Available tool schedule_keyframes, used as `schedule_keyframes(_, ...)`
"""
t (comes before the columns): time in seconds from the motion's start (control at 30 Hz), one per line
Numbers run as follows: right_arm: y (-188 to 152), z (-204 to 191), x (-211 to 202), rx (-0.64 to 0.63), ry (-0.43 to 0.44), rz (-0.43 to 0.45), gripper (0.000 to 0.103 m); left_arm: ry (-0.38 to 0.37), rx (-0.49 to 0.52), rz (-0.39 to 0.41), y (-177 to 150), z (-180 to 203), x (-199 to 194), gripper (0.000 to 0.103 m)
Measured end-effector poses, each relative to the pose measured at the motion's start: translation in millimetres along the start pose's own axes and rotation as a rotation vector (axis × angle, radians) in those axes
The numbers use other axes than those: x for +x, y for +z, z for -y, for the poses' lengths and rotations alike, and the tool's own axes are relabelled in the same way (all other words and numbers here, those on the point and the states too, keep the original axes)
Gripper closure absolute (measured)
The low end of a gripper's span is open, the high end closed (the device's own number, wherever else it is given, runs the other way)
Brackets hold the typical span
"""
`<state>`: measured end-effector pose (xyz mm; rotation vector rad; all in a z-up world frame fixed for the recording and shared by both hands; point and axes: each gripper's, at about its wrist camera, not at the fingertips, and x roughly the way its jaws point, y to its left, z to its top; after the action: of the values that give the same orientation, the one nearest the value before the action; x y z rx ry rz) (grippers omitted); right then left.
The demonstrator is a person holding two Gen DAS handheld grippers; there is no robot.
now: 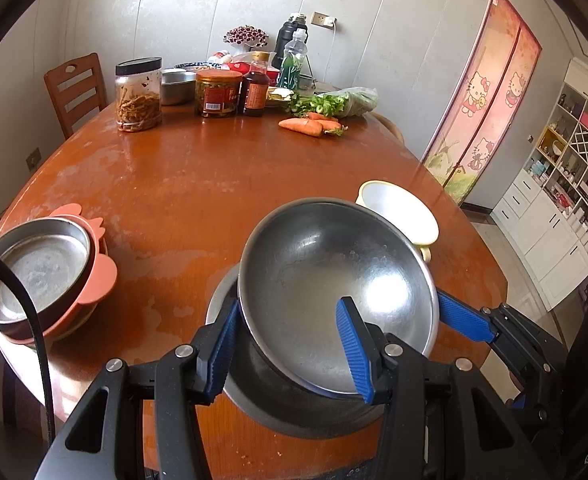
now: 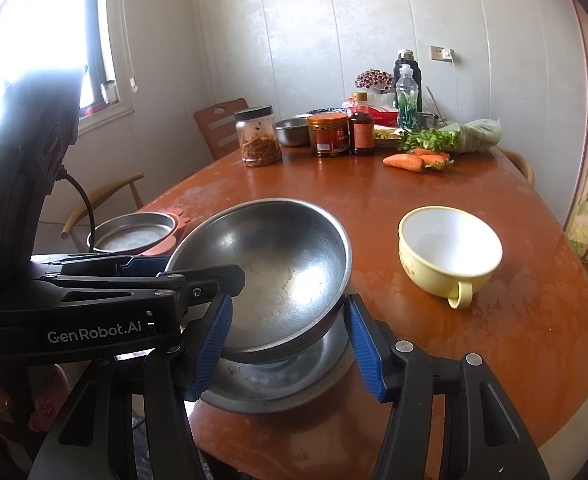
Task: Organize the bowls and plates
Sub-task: 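Lower the steel mixing bowl into the steel basin with the left gripper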
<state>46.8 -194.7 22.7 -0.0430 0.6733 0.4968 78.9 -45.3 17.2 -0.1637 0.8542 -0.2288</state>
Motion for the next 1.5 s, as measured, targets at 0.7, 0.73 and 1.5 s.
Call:
schedule_keyframes(0.7, -20, -5, 4, -0.023, -0.002, -0.052, 0.042, -0.005, 0.002, -0.043, -19, -6, 8, 0.054)
schedule_keyframes(0.73, -20, -5, 4, -0.024, -0.001, -0.051, 0.042, -0.005, 0.002, -0.044, -19, -6, 9, 0.054)
schedule_keyframes(1.5, -23, 1, 5, -0.014, 0.004, -0.056, 0.042, 0.006, 0.012, -0.049, -19, -3, 16, 0.054)
